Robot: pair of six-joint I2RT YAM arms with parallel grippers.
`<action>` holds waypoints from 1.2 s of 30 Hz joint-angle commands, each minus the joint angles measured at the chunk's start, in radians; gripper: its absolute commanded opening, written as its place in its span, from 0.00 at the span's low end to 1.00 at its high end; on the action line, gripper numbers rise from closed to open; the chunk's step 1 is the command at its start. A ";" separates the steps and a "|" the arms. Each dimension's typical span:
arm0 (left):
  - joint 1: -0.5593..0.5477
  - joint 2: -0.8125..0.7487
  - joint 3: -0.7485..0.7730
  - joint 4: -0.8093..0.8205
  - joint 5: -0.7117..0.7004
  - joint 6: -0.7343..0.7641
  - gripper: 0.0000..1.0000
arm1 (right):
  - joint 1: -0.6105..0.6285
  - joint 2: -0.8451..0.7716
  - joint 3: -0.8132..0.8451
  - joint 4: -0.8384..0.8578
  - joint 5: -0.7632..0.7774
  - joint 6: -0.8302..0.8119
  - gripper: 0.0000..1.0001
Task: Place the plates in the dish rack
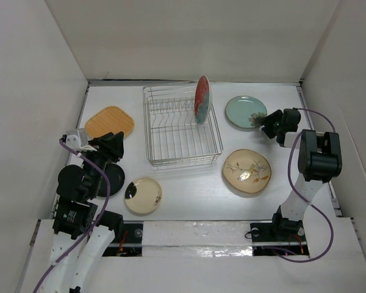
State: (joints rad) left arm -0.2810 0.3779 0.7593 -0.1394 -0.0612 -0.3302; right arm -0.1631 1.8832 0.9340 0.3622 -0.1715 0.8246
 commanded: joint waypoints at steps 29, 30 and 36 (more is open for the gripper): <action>-0.006 0.010 -0.005 0.044 0.004 0.011 0.39 | 0.292 -0.585 0.167 -0.164 0.470 -0.258 0.00; -0.006 0.010 -0.006 0.046 0.009 0.011 0.39 | 0.365 -0.599 0.230 -0.184 0.543 -0.289 0.00; -0.006 0.001 -0.006 0.046 0.012 0.010 0.39 | 0.617 -0.512 0.518 -0.377 0.794 -0.516 0.00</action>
State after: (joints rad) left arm -0.2810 0.3939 0.7593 -0.1390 -0.0605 -0.3290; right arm 0.3759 1.3514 1.3190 0.0124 0.4034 0.4534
